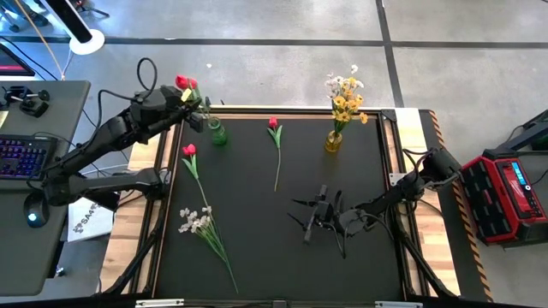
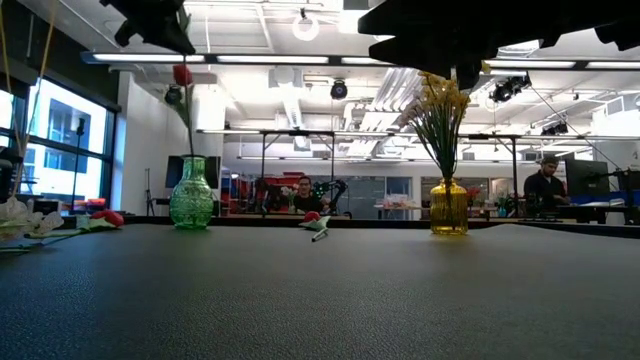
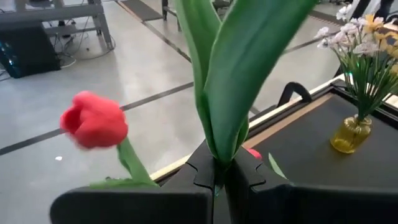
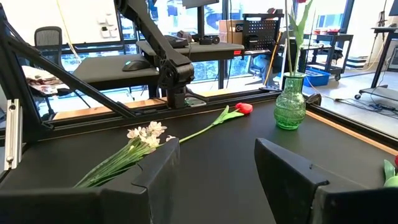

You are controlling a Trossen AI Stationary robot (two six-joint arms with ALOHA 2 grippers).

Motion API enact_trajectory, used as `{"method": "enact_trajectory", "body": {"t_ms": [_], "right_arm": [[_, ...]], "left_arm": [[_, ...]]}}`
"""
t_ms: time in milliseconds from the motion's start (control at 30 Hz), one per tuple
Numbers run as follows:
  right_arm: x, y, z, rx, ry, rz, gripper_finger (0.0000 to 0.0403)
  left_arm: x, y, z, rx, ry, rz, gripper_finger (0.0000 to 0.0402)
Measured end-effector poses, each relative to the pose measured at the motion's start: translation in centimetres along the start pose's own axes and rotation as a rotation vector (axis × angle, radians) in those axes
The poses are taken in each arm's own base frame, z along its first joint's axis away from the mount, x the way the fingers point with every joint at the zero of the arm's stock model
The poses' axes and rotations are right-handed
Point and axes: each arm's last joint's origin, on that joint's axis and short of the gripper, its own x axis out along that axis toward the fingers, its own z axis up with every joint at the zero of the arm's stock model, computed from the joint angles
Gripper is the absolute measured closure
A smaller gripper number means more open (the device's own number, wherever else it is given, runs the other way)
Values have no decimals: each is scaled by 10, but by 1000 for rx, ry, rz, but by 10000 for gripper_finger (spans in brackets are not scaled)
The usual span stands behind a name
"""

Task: Sort flowers into vase by color
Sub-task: Put the right red tulip into the green flower vase

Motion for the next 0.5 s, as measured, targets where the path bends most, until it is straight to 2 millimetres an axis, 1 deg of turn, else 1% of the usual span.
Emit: {"method": "enact_trajectory", "body": {"t_ms": [200, 367, 433, 500], "right_arm": [[0, 0, 0, 7, 0, 0, 206], [0, 0, 0, 8, 0, 0, 206], [0, 0, 0, 8, 0, 0, 206], [0, 0, 0, 8, 0, 0, 206]], "left_arm": [[14, 1, -1, 19, 36, 39, 401], [33, 1, -3, 48, 82, 84, 398], [39, 2, -3, 51, 94, 101, 386], [44, 4, -5, 70, 120, 118, 363]]}}
